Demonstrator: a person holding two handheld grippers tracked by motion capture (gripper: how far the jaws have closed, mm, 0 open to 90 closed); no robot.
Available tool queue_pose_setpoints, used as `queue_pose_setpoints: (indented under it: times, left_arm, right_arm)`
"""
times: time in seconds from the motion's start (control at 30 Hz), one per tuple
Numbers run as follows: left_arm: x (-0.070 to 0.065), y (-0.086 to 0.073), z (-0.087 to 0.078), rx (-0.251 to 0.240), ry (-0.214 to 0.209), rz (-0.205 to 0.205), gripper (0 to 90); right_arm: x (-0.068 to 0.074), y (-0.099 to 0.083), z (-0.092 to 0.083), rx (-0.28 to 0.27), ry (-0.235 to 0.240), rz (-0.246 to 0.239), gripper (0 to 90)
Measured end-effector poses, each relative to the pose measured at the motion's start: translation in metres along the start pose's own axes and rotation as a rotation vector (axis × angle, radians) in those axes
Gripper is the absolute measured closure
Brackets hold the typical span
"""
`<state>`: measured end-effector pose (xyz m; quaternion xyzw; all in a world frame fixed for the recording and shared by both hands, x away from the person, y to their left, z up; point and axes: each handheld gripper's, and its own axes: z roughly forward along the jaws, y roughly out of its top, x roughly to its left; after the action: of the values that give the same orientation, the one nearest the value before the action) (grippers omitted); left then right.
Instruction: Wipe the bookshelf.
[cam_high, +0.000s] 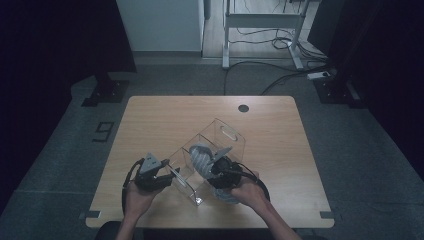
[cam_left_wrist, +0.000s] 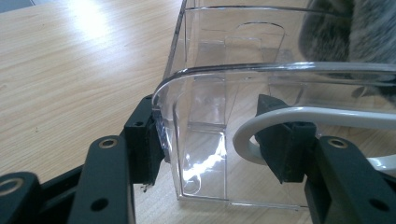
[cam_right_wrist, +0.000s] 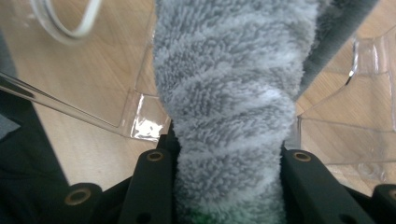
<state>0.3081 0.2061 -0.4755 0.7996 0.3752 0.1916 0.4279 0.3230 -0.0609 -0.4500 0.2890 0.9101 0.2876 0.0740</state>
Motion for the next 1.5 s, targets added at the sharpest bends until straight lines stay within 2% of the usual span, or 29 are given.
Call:
queue_pose_setpoints:
  times: [0.57, 0.9, 1.13, 1.3, 1.4, 1.47, 1.5]
  left_arm:
    - [0.004, 0.009, 0.013, -0.004, 0.013, -0.009, 44.5]
    - [0.004, 0.015, 0.024, -0.007, 0.010, -0.009, 44.5]
    - [0.004, 0.019, 0.030, -0.012, 0.004, -0.008, 44.5]
    - [0.005, 0.019, 0.032, -0.019, 0.002, -0.003, 44.3]
    - [0.006, 0.018, 0.033, -0.026, -0.015, 0.010, 39.2]
    - [0.007, 0.018, 0.031, -0.026, -0.022, 0.003, 32.2]
    - [0.008, 0.017, 0.030, -0.029, -0.024, 0.004, 29.0]
  right_arm:
    - [-0.015, -0.019, 0.026, -0.006, -0.028, 0.042, 67.3]
    - [-0.026, -0.030, 0.038, 0.018, -0.049, 0.058, 67.0]
    - [-0.031, -0.041, 0.051, 0.057, -0.069, 0.083, 66.8]
    - [-0.032, -0.043, 0.050, 0.053, -0.071, 0.083, 66.0]
    - [-0.031, -0.044, 0.047, 0.050, -0.067, 0.071, 65.6]
    - [-0.031, -0.045, 0.043, 0.052, -0.057, 0.078, 65.4]
    - [-0.031, -0.045, 0.041, 0.048, -0.056, 0.067, 65.2]
